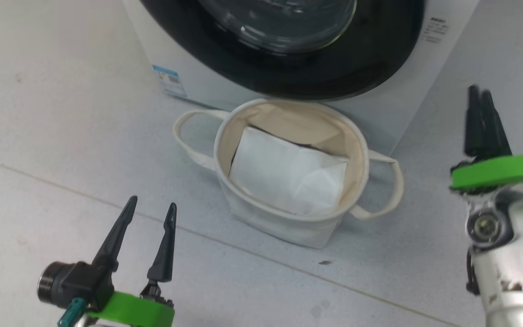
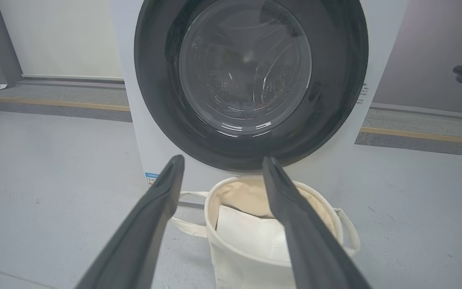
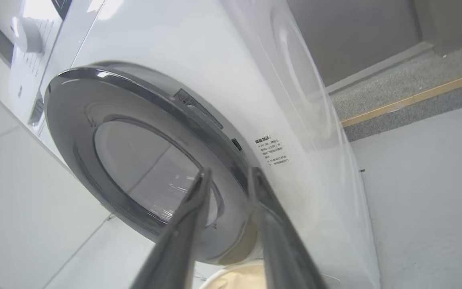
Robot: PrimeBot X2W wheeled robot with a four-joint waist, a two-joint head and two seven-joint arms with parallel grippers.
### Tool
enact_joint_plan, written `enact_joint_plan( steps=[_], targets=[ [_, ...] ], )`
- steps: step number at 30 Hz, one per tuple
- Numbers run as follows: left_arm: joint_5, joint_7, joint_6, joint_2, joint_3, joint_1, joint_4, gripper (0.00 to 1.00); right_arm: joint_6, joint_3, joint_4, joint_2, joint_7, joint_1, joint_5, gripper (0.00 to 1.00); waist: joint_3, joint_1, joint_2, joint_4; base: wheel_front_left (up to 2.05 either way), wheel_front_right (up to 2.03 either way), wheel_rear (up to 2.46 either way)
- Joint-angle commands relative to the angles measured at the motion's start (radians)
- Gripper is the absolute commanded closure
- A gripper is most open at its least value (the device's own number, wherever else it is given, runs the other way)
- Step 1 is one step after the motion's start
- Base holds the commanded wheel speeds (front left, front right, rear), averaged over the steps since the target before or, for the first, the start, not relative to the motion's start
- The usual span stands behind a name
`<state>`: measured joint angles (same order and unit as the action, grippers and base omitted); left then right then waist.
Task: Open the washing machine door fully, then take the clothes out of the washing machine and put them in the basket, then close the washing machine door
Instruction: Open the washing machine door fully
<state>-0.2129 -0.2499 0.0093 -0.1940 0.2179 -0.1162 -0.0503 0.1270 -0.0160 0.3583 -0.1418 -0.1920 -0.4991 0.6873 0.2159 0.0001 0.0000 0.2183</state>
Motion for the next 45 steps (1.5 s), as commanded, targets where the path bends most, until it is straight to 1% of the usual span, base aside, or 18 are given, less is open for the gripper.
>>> enact_joint_plan(
  steps=[1,6,9,15,16,21,28,36,41,45],
  targets=[
    [0.009,-0.012,-0.002,-0.009,-0.039,-0.035,0.035,0.00,0.004,0.005,-0.017,-0.014,0.017,-0.059,0.057,1.00,0.026,0.0000,0.0000,0.017,0.00,0.00,0.00],
    [0.014,-0.012,-0.010,0.006,-0.047,-0.049,0.040,0.00,0.004,-0.045,0.045,-0.052,0.066,-0.164,0.257,1.00,0.060,0.0000,0.0000,0.036,0.00,0.00,0.00],
    [0.018,-0.012,-0.015,0.017,-0.051,-0.053,0.039,0.00,0.004,-0.063,0.086,-0.072,0.112,-0.226,0.355,1.00,0.074,0.0000,0.0000,0.047,0.00,0.00,0.00],
    [0.026,-0.012,-0.025,0.033,-0.065,-0.059,0.039,0.00,0.004,-0.079,0.204,-0.109,0.237,-0.359,0.475,1.00,0.102,0.0000,0.0000,0.063,0.00,0.00,0.00],
    [0.026,-0.012,-0.025,0.033,-0.065,-0.059,0.039,0.00,0.004,-0.079,0.204,-0.109,0.237,-0.359,0.475,1.00,0.102,0.0000,0.0000,0.063,0.00,0.00,0.00],
    [0.032,-0.012,-0.036,0.050,-0.074,-0.066,0.039,0.00,0.004,-0.079,0.317,-0.135,0.340,-0.462,0.525,1.00,0.129,0.0000,0.0000,0.079,0.00,0.00,0.00],
    [0.045,-0.012,-0.052,0.071,-0.077,-0.077,0.031,0.00,0.004,-0.060,0.421,-0.171,0.439,-0.571,0.552,1.00,0.158,0.0000,0.0000,0.108,0.00,0.00,0.00],
    [0.063,-0.012,-0.064,0.088,-0.082,-0.080,0.045,0.00,0.004,-0.044,0.473,-0.188,0.492,-0.642,0.578,1.00,0.170,-0.0001,0.0000,0.136,0.00,0.00,0.00],
    [0.072,-0.012,-0.072,0.096,-0.081,-0.078,0.048,0.00,0.004,-0.035,0.480,-0.187,0.524,-0.679,0.603,1.00,0.170,-0.0001,0.0000,0.152,0.00,0.00,0.00],
    [0.074,-0.012,-0.077,0.099,-0.085,-0.070,0.039,0.00,0.004,-0.018,0.509,-0.190,0.555,-0.707,0.606,1.00,0.164,-0.0001,0.0000,0.161,0.00,0.00,0.00]
  ],
)
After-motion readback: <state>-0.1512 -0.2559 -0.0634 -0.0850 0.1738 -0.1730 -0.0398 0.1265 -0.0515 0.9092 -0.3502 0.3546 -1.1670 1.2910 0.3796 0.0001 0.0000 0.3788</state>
